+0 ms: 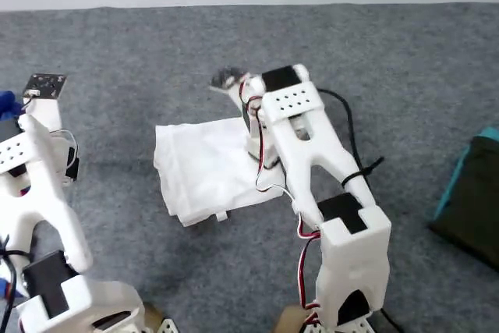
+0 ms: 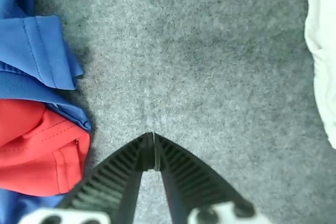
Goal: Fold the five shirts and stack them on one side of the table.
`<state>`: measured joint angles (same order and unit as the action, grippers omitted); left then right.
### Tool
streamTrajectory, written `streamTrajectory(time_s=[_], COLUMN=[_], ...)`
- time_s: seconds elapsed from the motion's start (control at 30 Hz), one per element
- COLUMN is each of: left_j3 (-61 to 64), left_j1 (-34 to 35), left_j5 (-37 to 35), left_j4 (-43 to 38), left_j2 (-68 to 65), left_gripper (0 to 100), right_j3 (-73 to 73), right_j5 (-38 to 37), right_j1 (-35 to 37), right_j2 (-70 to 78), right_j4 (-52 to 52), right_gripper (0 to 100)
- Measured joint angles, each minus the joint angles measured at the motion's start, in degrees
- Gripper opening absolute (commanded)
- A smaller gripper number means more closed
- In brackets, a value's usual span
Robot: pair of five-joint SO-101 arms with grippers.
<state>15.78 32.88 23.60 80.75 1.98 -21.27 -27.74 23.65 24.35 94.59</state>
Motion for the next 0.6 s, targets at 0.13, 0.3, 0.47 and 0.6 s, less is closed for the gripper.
streamTrajectory(time_s=[0.13,0.3,0.47,0.6], left_j3=[0.00,0.00,0.00,0.00], left_j1=[0.00,0.00,0.00,0.00], left_j5=[0.00,0.00,0.00,0.00], left_j4=[0.00,0.00,0.00,0.00], left_j2=[0.00,0.00,0.00,0.00], left_gripper=[1,1,1,1], right_j3=[-0.44,-0.44,-0.44,-0.44], right_j5=[0.00,0.44,2.02,2.02], right_j1=[0.00,0.18,1.41,2.11], right_j2=[1.23,10.37,13.71,11.78], right_j4=[-2.55,-2.81,-1.58,-0.53], right_gripper=[0.9,0.9,0.9,0.9])
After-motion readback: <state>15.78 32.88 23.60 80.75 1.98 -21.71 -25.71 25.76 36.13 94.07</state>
